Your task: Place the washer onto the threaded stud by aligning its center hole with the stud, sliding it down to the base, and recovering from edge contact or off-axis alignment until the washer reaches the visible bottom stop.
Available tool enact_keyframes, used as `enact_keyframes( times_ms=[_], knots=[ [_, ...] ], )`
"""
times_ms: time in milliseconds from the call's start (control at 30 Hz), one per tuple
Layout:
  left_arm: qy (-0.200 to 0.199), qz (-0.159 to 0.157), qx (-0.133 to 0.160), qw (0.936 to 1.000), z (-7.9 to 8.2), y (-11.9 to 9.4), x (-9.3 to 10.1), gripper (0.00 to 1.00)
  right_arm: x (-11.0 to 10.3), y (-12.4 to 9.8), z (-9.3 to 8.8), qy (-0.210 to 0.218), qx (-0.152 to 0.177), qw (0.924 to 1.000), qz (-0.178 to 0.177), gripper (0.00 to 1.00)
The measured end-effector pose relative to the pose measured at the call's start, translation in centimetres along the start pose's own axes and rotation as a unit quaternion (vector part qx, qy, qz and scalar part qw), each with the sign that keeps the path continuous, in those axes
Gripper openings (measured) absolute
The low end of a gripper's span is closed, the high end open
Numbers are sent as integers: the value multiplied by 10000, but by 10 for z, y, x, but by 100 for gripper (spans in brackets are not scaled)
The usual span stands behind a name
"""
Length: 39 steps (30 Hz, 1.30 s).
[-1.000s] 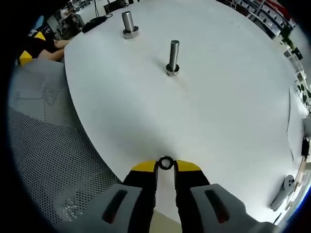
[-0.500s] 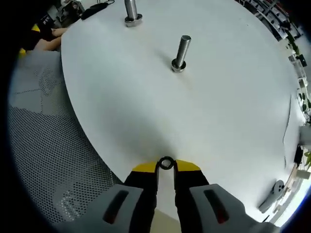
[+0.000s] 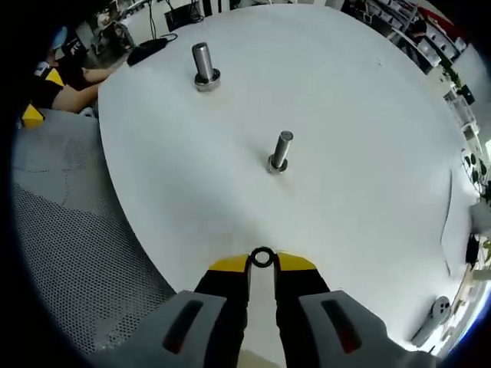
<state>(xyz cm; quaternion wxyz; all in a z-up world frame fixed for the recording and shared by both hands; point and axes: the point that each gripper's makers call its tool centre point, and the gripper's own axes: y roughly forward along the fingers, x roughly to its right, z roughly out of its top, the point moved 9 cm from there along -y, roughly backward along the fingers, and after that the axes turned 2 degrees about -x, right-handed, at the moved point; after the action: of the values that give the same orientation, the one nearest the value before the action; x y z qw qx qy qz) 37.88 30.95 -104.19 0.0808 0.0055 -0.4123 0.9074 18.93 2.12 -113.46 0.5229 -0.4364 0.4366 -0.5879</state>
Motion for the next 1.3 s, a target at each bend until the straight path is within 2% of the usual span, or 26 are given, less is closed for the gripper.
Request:
enact_keyframes(
  times_ms=[133,433,700,900,1300],
  knots=[
    [-7,11,13,10000,0,0,0,26,2,-9,16,1,181,9998,-46,14],
    [-31,53,31,10000,0,0,-1,26,9,-16,34,30,442,9990,-89,14],
    [-42,81,18,10000,1,-2,0,26,14,-30,57,-275,712,9970,-155,14],
    [-56,105,-2,9999,-1,1,-2,26,14,-26,71,-627,672,9956,-194,14],
    [-80,142,-72,9998,-2,1,-3,26,18,-16,72,-790,513,9955,-80,14]
  ],
)
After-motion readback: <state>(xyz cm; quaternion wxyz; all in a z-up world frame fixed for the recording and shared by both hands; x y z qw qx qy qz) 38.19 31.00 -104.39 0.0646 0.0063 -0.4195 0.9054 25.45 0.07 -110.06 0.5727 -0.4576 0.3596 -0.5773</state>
